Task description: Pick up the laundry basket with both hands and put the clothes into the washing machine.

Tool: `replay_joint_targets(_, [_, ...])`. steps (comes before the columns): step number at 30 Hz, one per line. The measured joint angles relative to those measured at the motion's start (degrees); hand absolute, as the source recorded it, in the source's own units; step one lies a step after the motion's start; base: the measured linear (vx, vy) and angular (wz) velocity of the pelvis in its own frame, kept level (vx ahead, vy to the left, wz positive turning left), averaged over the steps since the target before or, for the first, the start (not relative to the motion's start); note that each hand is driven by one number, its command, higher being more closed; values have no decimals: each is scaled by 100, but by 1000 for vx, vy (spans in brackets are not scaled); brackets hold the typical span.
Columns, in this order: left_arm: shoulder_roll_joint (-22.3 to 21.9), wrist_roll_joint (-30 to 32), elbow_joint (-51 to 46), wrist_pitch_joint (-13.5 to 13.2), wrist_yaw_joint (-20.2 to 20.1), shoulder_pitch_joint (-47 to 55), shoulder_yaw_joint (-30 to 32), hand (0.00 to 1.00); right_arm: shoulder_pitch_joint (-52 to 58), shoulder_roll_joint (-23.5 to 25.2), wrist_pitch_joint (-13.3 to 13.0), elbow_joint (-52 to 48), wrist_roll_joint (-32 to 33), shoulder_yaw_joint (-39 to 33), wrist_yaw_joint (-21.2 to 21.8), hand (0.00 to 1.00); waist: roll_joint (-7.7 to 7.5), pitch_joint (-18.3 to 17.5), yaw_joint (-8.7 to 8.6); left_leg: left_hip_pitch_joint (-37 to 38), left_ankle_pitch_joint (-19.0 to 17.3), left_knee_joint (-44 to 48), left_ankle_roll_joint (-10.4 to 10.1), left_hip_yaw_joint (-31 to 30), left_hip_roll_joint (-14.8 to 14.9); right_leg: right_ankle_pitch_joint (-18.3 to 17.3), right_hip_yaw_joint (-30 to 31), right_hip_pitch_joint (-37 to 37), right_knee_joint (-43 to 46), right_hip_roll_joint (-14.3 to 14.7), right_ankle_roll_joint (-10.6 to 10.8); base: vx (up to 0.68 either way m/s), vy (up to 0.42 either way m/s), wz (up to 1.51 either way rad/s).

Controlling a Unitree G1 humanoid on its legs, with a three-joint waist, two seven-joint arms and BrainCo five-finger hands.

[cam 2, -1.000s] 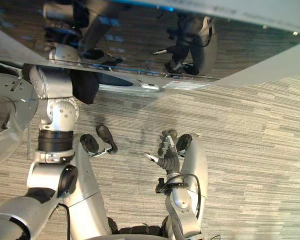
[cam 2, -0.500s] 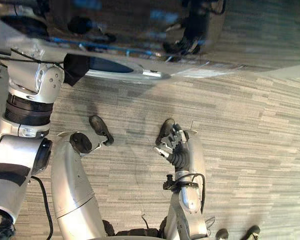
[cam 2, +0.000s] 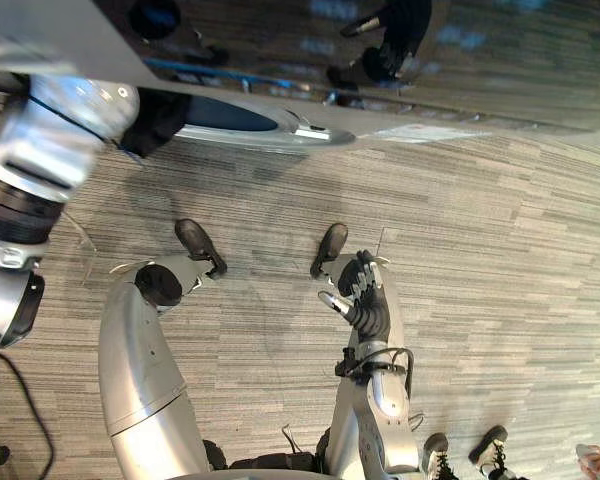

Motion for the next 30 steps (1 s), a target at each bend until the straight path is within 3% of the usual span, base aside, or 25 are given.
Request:
replay_joint_targets(2, [-104,1290,436,170,-243,447,-255,100,161,-70,-285,-9,2,58,60,0,-10,2,-15,-23,-30,62,35,25,98,-51,14,-43,17,49,-2,-51,-40,-16])
replay_joint_targets(6, [5,2058,499,241,-343,653,-218,100,401,-164,-578,-131,29,191,86,0,-15,2,13,-295,-40,146,47,77,213,-58,50,-374,147,53,6,-84,-48,-6])
replay_joint_targets(12, [-151,2150,784,367,-345,295,44,100,608,-240,-738,-387,458,344,213,0,-84,42,-5,-555,9,55,-30,321,430,-57,31,-709,73,59,5,-70,-23,0])
replay_joint_targets(15, [-377,2098,1075,674,-351,-619,230,100,634,-245,-790,-480,479,451,213,0,-154,117,-38,-645,23,-206,-55,552,537,-20,-75,-810,-239,111,-36,-87,21,-7])
replay_joint_targets(17, [-647,1887,1077,963,-290,-1304,527,100,649,-246,-802,-503,538,562,234,0,-165,139,-103,-757,21,287,-63,347,547,13,-163,-826,-388,69,-68,-57,65,-13])
replay_joint_targets(18, [-708,1703,1058,1113,-211,-1814,640,100,640,-270,-817,-566,618,588,223,0,-182,138,-149,-718,-218,254,101,243,455,103,-200,-922,-328,67,-40,-41,65,-19])
replay_joint_targets(19, [-800,1546,970,1192,-137,-2156,735,100,633,-288,-815,-620,655,602,238,0,-172,145,-160,-783,-208,225,95,282,469,201,-241,-955,-426,58,-58,-61,67,-16])
replay_joint_targets(23, [-1293,310,660,1288,634,-2727,1290,100,188,-291,-643,-413,927,601,335,0,-175,143,-149,-679,-52,-62,58,346,386,591,-325,-832,-772,72,-105,-69,42,7])
replay_joint_targets(25, [-1292,-270,663,1251,797,-2704,1306,100,-49,-299,-531,-247,961,590,335,0,-176,142,-121,-651,53,-225,10,333,388,749,-428,-732,-967,96,-176,-88,19,5])
replay_joint_targets(26, [-1303,-1848,654,930,1003,-2705,1340,100,-151,-301,-390,-200,1076,551,327,0,-175,143,-84,-615,200,-465,-38,364,387,894,-546,-665,-1218,153,-222,-121,24,-13])
replay_joint_targets(27, [-1210,-2661,657,808,1094,-2656,1345,100,-186,-305,-304,-190,1080,515,318,0,-176,143,-66,-574,290,-616,-64,369,397,1018,-638,-585,-1440,208,-252,-129,23,-15])
replay_joint_targets(28, [-1169,-2851,656,768,1132,-2636,1355,100,-193,-309,-288,-192,1080,487,317,0,-176,143,-61,-554,319,-672,-63,375,396,1045,-661,-557,-1511,231,-244,-100,19,-20])
replay_joint_targets(29, [-1103,-3067,656,672,1200,-2615,1378,0,-196,-342,-278,-199,1080,435,318,0,-175,143,-52,-524,362,-763,-73,382,395,1121,-707,-504,-1645,264,-272,-95,23,-7])
replay_joint_targets(30, [-1059,-3110,655,637,1197,-2614,1379,0,-197,-379,-277,-200,1078,332,317,0,-175,142,-47,-499,387,-812,-95,385,388,1160,-746,-459,-1703,263,-277,-90,22,-2])
